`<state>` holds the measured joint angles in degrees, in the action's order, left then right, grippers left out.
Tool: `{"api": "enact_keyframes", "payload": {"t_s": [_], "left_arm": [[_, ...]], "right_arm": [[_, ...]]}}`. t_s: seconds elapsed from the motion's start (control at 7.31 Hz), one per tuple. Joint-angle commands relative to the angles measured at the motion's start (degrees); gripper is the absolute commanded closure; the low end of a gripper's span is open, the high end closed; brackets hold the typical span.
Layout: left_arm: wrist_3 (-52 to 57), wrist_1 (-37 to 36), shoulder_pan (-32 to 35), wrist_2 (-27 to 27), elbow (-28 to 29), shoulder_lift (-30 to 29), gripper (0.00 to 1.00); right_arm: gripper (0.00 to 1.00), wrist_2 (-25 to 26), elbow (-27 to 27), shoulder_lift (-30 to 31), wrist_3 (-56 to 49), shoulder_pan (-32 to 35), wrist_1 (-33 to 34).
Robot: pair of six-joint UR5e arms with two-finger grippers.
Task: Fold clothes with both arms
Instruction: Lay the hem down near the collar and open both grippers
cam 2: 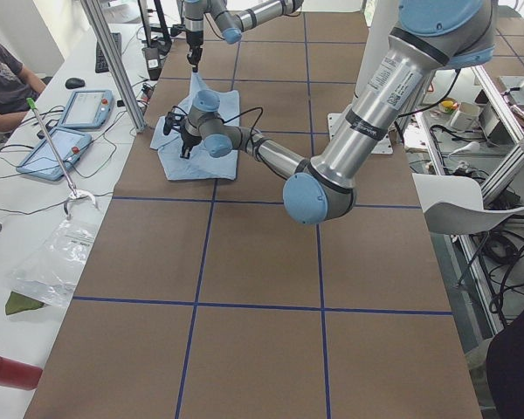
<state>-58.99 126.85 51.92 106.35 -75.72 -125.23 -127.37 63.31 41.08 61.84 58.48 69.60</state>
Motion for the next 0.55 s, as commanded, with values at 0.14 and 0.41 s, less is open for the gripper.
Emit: {"api": "enact_keyframes", "payload": {"t_s": [0.14,0.41], "left_arm": [[0.02,2.35,0.03,-0.01,2.86,-0.81,1.0],[-0.42,2.61,0.03,0.08,2.78,-1.24,1.0]], "right_arm": [[1.0,0.19,-4.51,-1.88,-0.14,-0.21,-0.52],[1.0,0.19,-4.34,-2.23,-0.14,-0.3,-0.6]]}}
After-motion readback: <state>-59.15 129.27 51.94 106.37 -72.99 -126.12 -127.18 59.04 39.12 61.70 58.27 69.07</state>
